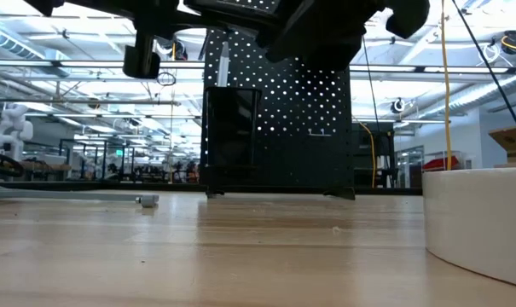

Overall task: Hang tools onto peg board
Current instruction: Hang the clamp on the pegboard

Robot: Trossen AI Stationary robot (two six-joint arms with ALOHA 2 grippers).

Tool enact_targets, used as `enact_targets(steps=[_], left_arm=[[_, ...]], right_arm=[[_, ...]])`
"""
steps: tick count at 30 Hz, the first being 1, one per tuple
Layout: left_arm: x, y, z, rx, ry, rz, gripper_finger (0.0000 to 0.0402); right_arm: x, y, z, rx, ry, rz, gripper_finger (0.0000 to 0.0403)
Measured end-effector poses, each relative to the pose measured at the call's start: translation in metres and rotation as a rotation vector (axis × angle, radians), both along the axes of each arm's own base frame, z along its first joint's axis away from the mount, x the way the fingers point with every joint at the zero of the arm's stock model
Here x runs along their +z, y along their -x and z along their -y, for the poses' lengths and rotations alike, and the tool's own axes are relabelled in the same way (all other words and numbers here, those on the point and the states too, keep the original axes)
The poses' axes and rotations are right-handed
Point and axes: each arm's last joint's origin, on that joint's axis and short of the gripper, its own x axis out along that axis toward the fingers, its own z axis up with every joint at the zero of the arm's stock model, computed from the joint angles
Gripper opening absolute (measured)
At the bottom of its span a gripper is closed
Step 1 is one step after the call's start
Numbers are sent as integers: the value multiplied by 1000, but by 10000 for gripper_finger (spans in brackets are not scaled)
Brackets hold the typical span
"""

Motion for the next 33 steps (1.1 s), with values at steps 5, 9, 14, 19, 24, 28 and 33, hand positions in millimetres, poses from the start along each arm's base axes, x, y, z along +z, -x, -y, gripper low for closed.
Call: enact_targets(steps=[5, 9, 14, 19, 24, 28, 33], left_arm=[[-3, -2, 0, -5, 4, -10, 57], [-2, -3, -1, -54, -53, -4, 62], [-1, -4, -3, -166, -171, 10, 136], [0, -4, -4, -216, -312, 27, 173], [-1, -3, -3, -256, -414, 28, 177], [-1, -2, -3, -281, -505, 21, 178], [-8, 1, 3, -313, -698, -22, 179]], right_arm=[[-2, 0, 1, 3, 10, -19, 128], [-2, 0, 1, -6, 12, -14, 128], [-2, 1, -2, -29, -37, 14, 127], [1, 6, -8, -47, -75, 34, 127], [5, 14, -16, -56, -117, 42, 127], [16, 23, -20, -56, -173, 68, 127], [42, 37, -19, -35, -312, 101, 123]])
